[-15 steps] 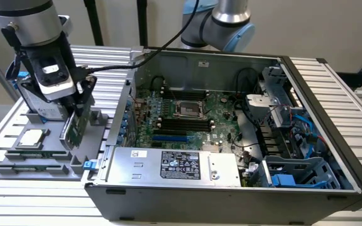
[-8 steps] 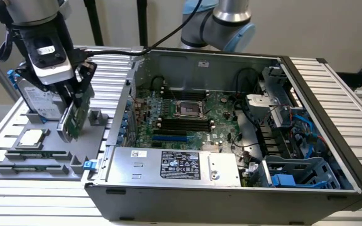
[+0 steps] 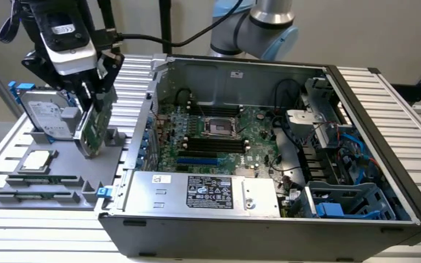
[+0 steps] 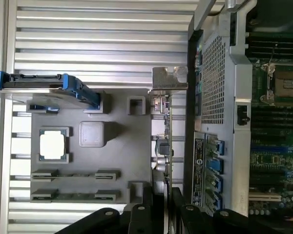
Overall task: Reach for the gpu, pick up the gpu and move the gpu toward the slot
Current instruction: 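Pick up the gpu and move the gpu toward the slot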
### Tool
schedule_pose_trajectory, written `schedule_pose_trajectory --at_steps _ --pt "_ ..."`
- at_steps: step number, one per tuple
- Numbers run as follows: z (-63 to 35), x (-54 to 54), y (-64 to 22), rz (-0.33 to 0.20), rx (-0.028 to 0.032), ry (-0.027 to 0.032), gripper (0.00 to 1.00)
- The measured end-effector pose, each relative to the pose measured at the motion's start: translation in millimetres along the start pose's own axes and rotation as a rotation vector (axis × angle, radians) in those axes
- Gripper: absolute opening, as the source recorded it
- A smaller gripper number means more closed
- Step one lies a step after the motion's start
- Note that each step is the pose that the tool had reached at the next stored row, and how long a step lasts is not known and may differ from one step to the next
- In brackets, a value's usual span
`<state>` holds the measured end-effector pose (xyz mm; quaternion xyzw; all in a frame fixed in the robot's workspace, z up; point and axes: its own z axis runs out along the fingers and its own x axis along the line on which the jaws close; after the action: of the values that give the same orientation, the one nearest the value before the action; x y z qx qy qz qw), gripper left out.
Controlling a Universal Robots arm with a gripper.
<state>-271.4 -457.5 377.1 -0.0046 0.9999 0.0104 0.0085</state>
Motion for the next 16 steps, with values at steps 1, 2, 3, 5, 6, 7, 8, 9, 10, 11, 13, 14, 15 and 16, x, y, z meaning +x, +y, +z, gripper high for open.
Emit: schedule_pose_trajectory --at_steps 1,2,3,5,6,7,8,9,10,11,13,14,15,16 --pt "-4.5 -4.6 -0.6 0.0 0.0001 0.0007 0.26" --pt "-8.8 -9.1 -1.1 0.0 -0.0001 0.0012 0.26" --pt "-13.3 -13.7 -1.7 0.0 -0.0002 0.0018 0.26" --pt "-22.6 -23.2 -2.9 0.0 -0.0004 0.0031 0.26" --pt "-26.7 -27.5 -3.5 0.0 -0.0006 0.0037 0.26" --pt "-31.3 -32.3 -4.0 0.0 -0.0007 0.0045 0.26" --pt "-35.8 -37.0 -4.4 0.0 -0.001 0.0052 0.26" --pt "-40.3 -41.5 -4.7 0.0 -0.0012 0.0061 0.26" --pt "-45.1 -46.5 -5.0 0.0 -0.0016 0.0071 0.26" --pt "-49.2 -50.8 -5.1 0.0 -0.0024 0.0079 0.26" --pt "-54.9 -59.9 -5.1 0.0 -0.0053 0.0095 0.26" --pt "-56.2 -64.4 -5.1 0.0 -0.0074 0.0097 0.26" --pt "-57.0 -69.4 -5.1 0.0 -0.0095 0.0099 0.26" --pt "-57.4 -73.6 -5.2 0.0 -0.0117 0.01 0.26"
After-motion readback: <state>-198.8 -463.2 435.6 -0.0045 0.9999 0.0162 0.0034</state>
